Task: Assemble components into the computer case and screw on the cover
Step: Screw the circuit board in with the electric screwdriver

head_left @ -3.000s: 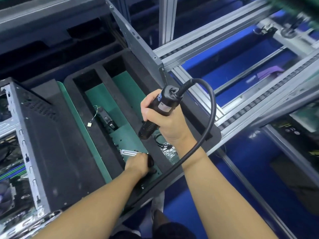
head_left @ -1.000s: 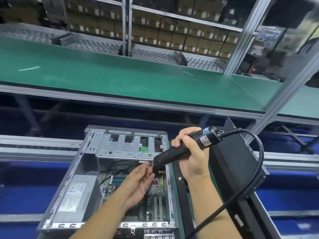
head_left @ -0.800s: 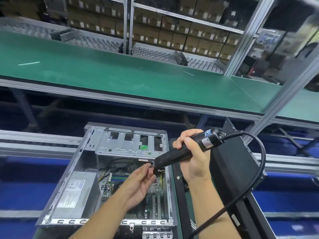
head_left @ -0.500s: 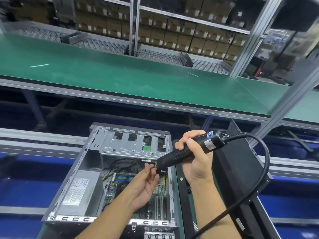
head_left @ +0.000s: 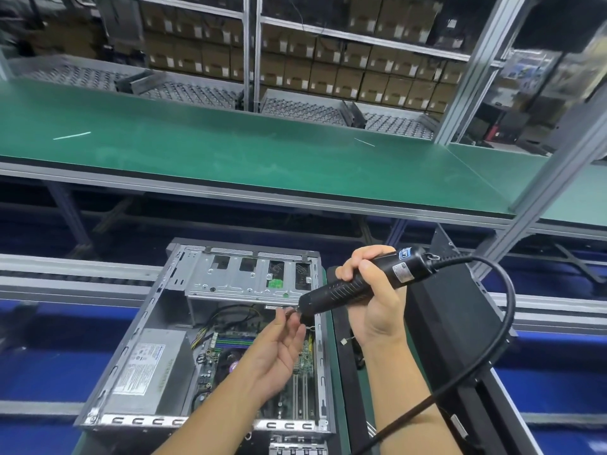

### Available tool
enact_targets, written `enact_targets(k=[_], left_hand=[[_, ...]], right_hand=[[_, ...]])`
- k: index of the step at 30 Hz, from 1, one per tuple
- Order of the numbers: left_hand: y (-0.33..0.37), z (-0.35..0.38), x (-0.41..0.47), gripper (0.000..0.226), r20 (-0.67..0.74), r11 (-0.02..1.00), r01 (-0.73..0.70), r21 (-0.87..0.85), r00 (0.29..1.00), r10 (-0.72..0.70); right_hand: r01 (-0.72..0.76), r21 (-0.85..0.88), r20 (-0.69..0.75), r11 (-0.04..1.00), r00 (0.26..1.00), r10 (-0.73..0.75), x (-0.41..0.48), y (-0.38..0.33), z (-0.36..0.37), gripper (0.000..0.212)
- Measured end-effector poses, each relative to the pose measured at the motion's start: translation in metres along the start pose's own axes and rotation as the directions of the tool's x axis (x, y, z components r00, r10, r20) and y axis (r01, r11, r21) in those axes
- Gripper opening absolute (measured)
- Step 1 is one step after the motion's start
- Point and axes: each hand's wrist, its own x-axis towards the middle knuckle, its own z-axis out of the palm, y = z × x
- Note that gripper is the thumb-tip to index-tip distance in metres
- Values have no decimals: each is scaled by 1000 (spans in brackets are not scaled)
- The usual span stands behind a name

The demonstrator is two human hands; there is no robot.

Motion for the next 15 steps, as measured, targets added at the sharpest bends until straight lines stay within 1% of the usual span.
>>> enact_targets(k=[5,8,13,15], left_hand=[[7,-13,3,22,77,998,29,61,996,-33],[14,-18,7,27,100,991,40,131,994,-54],[24,-26,13,35,86,989,15,146,996,-28],[27,-27,14,36,103,985,7,175,994,-25]], right_hand=[[-9,-1,-9,1000,1000,9,1,0,-1,14],[-13,-16,-15,1000,1000,12,1,3,-2,15],[-27,-14,16,1000,999,28,1,8,2,17],[-33,-5,11,999,999,33,2,9,4,18]])
